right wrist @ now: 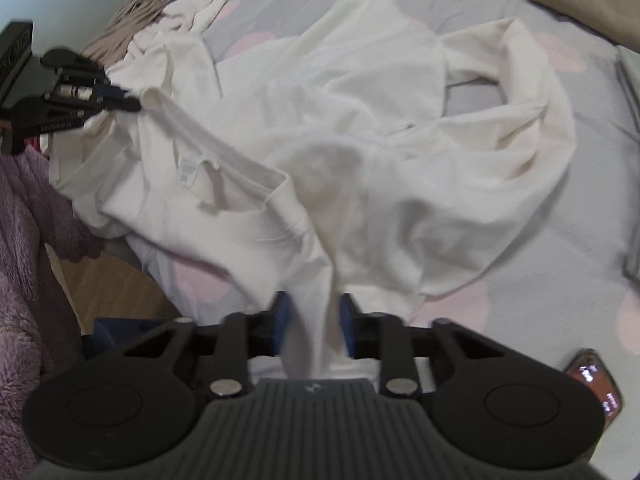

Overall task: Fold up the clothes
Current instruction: 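Grasp the white shirt collar with the left gripper while the right gripper holds the collar, then lift the white shirt by the collar high with both grippers, then lower the white shirt flat onto the bed with both grippers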

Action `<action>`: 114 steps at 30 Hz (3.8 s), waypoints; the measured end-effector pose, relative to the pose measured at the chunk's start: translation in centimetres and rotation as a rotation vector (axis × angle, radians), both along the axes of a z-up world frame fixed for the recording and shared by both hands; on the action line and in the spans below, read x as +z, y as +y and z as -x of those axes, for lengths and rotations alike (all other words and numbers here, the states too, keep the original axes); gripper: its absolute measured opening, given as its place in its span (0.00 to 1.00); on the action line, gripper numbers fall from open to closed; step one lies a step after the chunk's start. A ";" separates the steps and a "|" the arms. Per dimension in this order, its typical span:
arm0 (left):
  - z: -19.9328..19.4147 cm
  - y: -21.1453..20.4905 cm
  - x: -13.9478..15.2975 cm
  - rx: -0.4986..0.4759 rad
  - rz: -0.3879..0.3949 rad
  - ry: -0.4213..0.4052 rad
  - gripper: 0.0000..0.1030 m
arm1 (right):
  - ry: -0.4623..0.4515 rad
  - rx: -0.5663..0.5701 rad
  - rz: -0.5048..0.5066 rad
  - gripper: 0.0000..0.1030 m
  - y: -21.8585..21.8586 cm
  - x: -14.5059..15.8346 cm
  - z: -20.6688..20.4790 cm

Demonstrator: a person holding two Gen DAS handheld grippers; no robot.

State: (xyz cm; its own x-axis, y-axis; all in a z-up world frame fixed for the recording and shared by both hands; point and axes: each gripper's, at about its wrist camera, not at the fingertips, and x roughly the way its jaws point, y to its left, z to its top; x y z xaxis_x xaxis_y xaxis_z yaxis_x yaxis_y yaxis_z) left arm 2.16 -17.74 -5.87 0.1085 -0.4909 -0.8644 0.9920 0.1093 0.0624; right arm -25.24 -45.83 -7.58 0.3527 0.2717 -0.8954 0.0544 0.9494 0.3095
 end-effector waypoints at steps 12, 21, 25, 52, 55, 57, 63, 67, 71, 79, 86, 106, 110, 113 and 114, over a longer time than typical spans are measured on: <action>-0.3 1.7 5.8 0.133 0.146 -0.073 0.01 | -0.220 -0.040 0.346 0.04 2.2 7.7 0.0; 0.9 3.8 19.6 0.243 0.437 -0.286 0.01 | -0.556 -0.125 0.695 0.04 5.8 20.5 -0.4; 3.1 5.8 26.9 0.279 0.627 -0.413 0.01 | -0.737 -0.177 0.834 0.04 8.2 26.5 0.9; 15.7 12.2 46.8 0.267 1.094 -0.860 0.01 | -1.269 -0.284 1.221 0.05 17.2 47.9 10.9; 13.1 10.1 45.6 0.283 1.005 -0.813 0.01 | -1.213 -0.271 1.191 0.04 15.5 46.5 8.8; 11.0 8.7 44.1 0.297 0.939 -0.785 0.01 | -1.165 -0.267 1.158 0.04 13.7 45.0 6.9; 3.5 3.1 38.3 0.341 0.754 -0.704 0.01 | -0.998 -0.246 1.035 0.04 8.2 39.4 -0.6; -2.3 -1.2 33.3 0.376 0.619 -0.656 0.01 | -0.875 -0.235 0.961 0.04 4.3 34.7 -6.7; -8.0 -5.4 28.4 0.399 0.522 -0.588 0.01 | -0.758 -0.237 0.931 0.02 0.1 29.7 -12.6; -18.5 -13.0 17.1 0.390 0.280 -0.491 0.01 | -0.548 -0.288 0.785 0.01 -9.8 20.9 -22.6; -25.2 -15.6 6.5 0.418 0.086 -0.423 0.01 | -0.345 -0.260 0.512 0.07 -16.2 8.3 -27.3; -29.5 -15.2 1.7 0.490 0.040 -0.334 0.01 | -0.328 -0.352 0.161 0.03 -15.5 -0.2 -30.4; -28.8 -15.1 3.6 0.489 0.113 -0.325 0.01 | -0.368 -0.431 0.299 0.02 -16.6 4.4 -28.3; -28.0 -16.2 5.1 0.466 0.170 -0.321 0.01 | -0.398 -0.490 0.423 0.00 -17.8 7.9 -26.5; -27.7 -16.8 5.4 0.452 0.178 -0.327 0.01 | -0.409 -0.515 0.485 0.00 -18.3 8.9 -26.0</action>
State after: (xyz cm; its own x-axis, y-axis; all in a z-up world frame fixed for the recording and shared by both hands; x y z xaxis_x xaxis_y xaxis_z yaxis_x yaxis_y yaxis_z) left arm 29.85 -34.58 -0.52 0.5886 -0.4679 -0.6592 0.7765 0.5542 0.2999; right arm 0.75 -64.14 1.28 0.6520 -0.3982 -0.6452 0.4920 0.8697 -0.0397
